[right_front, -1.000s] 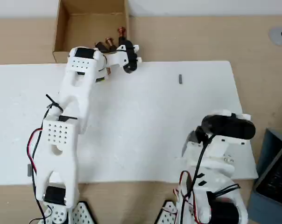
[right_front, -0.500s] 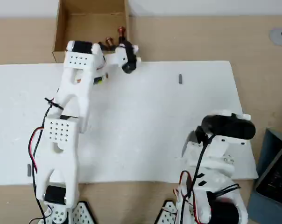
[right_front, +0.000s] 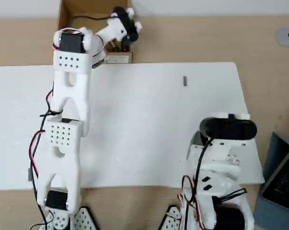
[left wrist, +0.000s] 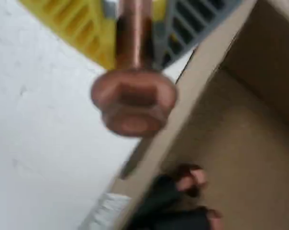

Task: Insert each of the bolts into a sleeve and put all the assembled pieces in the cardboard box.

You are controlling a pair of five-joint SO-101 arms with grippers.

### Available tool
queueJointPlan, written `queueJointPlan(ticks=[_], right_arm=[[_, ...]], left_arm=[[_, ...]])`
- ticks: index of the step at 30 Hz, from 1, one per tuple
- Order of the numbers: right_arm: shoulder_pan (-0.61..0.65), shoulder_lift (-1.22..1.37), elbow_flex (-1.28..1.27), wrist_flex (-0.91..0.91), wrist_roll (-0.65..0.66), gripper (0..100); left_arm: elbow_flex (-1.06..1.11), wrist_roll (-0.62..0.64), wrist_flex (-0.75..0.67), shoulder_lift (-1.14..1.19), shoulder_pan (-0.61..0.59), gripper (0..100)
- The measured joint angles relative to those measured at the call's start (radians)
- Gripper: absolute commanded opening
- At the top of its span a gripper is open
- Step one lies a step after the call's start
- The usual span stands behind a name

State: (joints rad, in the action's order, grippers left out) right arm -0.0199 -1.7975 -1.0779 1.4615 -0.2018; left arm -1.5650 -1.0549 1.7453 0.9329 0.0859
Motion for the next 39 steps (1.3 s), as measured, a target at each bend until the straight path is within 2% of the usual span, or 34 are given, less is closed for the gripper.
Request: queueJointPlan(ticks=[8, 16, 23, 31, 39], right_arm=[[0.005, 0.0, 0.0, 0.0, 0.074, 0.9], [0.146, 0.0, 0.0, 0.0, 0.083, 0.9], [0.222, 0.0, 0.0, 0.0, 0.083, 0.9], [0.396, 0.0, 0.0, -0.002, 0.043, 0.9], [0.479, 0.0, 0.0, -0.002, 0.035, 0.9]], left_arm=[[-0.006, 0.279, 0.002, -0.249, 0.044, 1], [0.187, 0.479, 0.002, -0.595, 0.098, 1], [0.574, 0.578, 0.002, -0.982, 0.164, 0], [1.1, 0.712, 0.002, -1.475, 0.308, 0], [1.554, 0.841, -0.04, -1.906, 0.315, 0]])
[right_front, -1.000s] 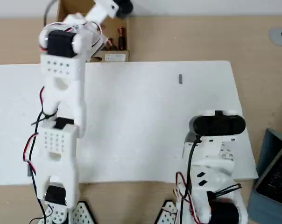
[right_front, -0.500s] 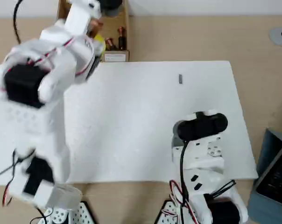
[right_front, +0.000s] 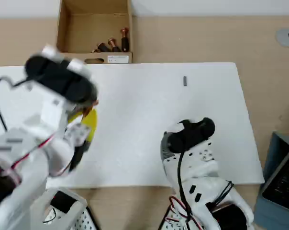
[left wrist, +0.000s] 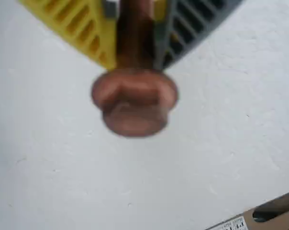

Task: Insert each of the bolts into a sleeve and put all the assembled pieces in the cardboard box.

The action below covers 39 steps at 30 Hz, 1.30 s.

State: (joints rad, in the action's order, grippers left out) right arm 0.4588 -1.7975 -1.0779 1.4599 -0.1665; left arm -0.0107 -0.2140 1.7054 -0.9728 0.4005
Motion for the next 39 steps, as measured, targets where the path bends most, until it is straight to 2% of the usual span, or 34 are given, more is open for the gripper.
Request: queueJointPlan(ticks=[11, 16, 21, 26, 35, 39], right_arm=[[0.011, -0.011, -0.006, -0.005, 0.0, 0.9], [0.031, -0.011, -0.058, -0.028, 0.0, 0.9], [0.094, -0.011, -0.075, -0.069, 0.0, 0.9], [0.132, -0.011, -0.114, -0.132, 0.003, 0.9], [0.176, -0.011, -0.201, -0.261, 0.107, 0.9], [0.221, -0.011, -0.23, -0.302, 0.115, 0.9]], left_arm=[[0.655, 0.057, -0.307, -0.605, 0.0, 0], [0.862, 0.101, -0.367, -0.832, 0.0, 0], [0.901, 0.21, -0.41, -0.847, -0.029, 0], [0.973, 0.258, -0.503, -0.847, -0.081, 0], [1.142, 0.428, -0.736, -0.847, -0.14, 0], [1.178, 0.489, -0.786, -0.847, -0.14, 0]])
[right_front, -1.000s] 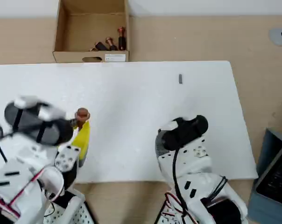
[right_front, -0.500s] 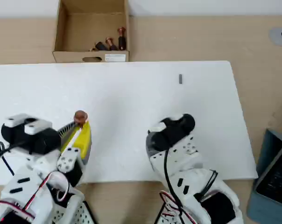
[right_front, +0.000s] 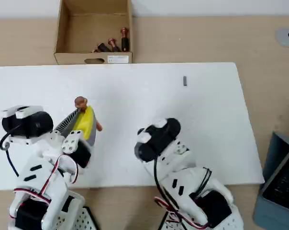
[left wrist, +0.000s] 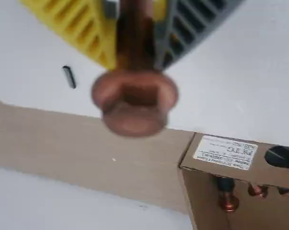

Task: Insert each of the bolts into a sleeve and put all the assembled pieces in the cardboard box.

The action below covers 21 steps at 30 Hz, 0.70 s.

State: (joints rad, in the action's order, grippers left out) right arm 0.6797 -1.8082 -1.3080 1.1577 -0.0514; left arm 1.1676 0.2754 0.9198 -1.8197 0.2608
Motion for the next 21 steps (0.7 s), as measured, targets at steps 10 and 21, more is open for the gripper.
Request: queueJointPlan(ticks=[10, 21], right_arm=[[0.064, 0.0, -0.025, -0.044, 0.0, 0.9], [0.147, 0.0, -0.025, -0.092, 0.0, 0.9]], left_arm=[[0.011, 0.213, -0.005, 0.0, 0.077, 0], [-0.023, 0.275, -0.063, 0.0, 0.196, 0]])
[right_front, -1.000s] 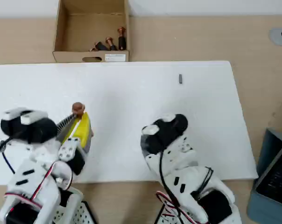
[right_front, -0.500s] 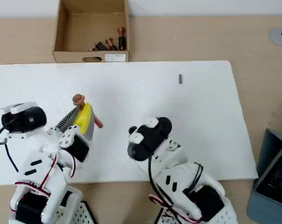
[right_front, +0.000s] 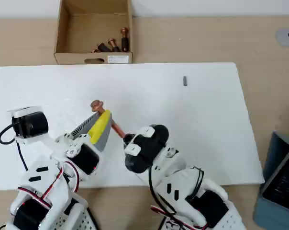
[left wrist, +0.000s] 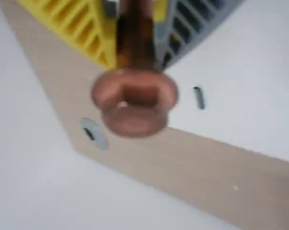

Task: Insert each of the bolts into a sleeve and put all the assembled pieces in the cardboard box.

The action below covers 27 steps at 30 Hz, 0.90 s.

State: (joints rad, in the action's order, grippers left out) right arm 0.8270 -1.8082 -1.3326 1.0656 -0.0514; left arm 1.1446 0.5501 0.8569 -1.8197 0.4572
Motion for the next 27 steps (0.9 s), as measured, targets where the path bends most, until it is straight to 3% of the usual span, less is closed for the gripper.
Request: queueJointPlan(ticks=[18, 27], right_arm=[[0.006, 0.0, 0.0, -0.011, 0.043, 0.9], [0.005, 0.0, -0.002, -0.009, 0.048, 0.9]], left_arm=[[0.074, 0.002, -0.003, 0.0, 0.006, 0], [0.104, -0.06, -0.011, -0.003, 0.097, 0]])
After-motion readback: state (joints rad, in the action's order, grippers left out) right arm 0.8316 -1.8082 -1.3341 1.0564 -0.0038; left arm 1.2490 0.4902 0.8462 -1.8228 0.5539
